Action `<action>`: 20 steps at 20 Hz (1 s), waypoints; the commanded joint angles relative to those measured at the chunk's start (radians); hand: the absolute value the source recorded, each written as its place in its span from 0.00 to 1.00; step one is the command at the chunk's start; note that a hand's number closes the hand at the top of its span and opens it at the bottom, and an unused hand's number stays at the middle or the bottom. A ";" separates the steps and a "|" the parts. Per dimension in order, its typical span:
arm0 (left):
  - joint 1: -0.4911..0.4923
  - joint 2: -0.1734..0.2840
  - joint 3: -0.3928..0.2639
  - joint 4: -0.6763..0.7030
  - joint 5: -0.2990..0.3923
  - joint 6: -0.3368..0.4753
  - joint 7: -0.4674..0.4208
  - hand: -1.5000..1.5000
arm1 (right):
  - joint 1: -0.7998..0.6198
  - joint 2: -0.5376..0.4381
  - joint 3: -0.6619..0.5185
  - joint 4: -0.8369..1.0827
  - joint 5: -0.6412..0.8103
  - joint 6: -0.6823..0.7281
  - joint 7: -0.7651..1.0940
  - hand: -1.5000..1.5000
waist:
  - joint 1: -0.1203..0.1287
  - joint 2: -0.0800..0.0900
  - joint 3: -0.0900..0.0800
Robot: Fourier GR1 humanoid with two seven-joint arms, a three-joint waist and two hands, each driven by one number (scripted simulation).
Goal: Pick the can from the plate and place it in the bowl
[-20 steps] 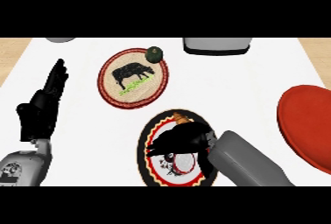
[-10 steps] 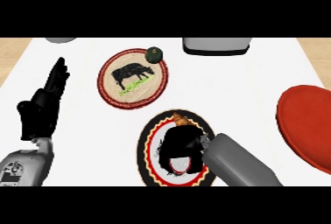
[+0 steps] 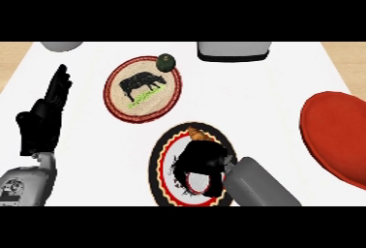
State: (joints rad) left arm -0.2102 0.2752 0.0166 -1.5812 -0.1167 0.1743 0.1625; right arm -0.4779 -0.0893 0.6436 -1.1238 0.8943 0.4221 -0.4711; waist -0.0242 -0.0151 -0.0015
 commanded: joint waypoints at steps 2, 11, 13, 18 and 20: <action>0.043 0.023 0.045 -0.001 0.010 0.011 0.013 0.50 | 0.203 0.043 -0.164 0.019 0.002 -0.143 0.363 1.00 | -0.092 -0.019 -0.002; 0.062 0.007 0.025 -0.021 0.003 0.009 0.008 0.50 | 0.522 0.089 -0.043 -0.514 -0.045 -0.470 0.699 1.00 | -0.062 -0.015 0.001; 0.064 0.021 0.037 -0.020 0.016 -0.007 -0.003 0.50 | 0.552 0.089 -0.003 -0.650 -0.040 -0.541 0.775 1.00 | -0.053 -0.013 0.000; 0.066 0.022 0.034 -0.040 0.004 -0.003 -0.002 0.50 | 0.696 0.075 0.015 -0.969 0.140 -0.553 0.979 1.00 | -0.036 -0.004 -0.001; 0.045 0.008 0.016 -0.062 -0.001 0.000 0.024 0.50 | 0.755 0.058 0.055 -1.048 0.260 -0.557 1.065 1.00 | -0.026 -0.001 -0.001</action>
State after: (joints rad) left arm -0.1553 0.2884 0.0431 -1.6200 -0.1120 0.1743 0.1716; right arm 0.1740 -0.0091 0.6616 -1.9795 1.0180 -0.1194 0.4536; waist -0.0636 -0.0217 -0.0022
